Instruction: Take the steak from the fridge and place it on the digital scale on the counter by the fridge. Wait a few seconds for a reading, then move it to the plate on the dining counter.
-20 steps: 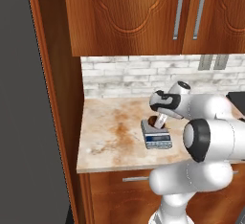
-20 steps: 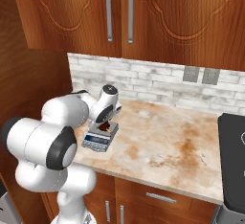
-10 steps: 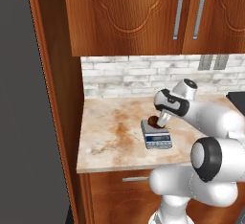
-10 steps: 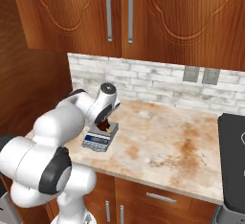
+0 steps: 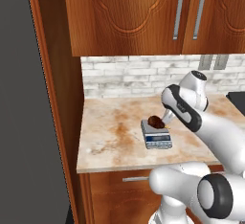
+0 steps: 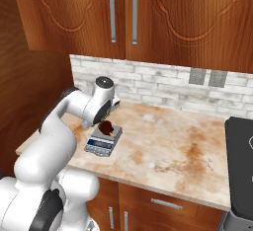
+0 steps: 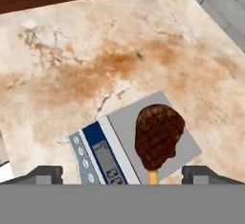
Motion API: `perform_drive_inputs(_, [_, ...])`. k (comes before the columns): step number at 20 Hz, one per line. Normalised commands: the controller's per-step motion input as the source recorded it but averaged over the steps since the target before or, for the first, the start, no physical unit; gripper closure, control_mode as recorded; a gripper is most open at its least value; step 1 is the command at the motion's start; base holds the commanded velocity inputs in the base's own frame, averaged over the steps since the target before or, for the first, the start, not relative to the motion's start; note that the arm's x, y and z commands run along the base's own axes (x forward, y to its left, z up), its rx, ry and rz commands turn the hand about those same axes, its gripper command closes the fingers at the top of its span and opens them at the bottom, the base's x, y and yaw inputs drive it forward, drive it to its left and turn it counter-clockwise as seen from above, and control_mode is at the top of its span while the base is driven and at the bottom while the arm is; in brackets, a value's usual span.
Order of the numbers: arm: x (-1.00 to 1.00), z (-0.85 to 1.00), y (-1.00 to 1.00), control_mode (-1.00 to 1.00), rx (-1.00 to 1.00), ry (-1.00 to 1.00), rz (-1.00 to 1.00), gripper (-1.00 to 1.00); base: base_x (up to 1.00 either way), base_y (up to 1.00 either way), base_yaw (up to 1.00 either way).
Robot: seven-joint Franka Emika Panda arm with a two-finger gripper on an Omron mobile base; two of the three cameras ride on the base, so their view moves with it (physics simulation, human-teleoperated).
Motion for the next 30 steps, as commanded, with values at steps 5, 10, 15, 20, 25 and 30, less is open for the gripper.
perform_drive_inputs(5, [-0.38,0.01,0.00,-1.00,0.00,0.10,0.00,-1.00,0.00,0.00,0.00])
perform_drive_inputs(10, [-0.17,0.00,0.00,-1.00,0.00,0.04,-0.03,-1.00,0.00,0.00,0.00])
perform_drive_inputs(15, [0.00,0.00,0.00,-1.00,0.00,0.00,-0.04,-1.00,0.00,0.00,0.00])
perform_drive_inputs(20, [0.00,0.00,0.00,-1.00,0.00,0.00,-0.03,-1.00,0.00,0.00,0.00])
perform_drive_inputs(25, [0.00,0.00,0.00,-1.00,0.00,0.00,-0.04,-1.00,0.00,0.00,0.00])
perform_drive_inputs(30, [0.00,0.00,0.00,-1.00,0.00,0.00,-0.05,-1.00,0.00,0.00,0.00])
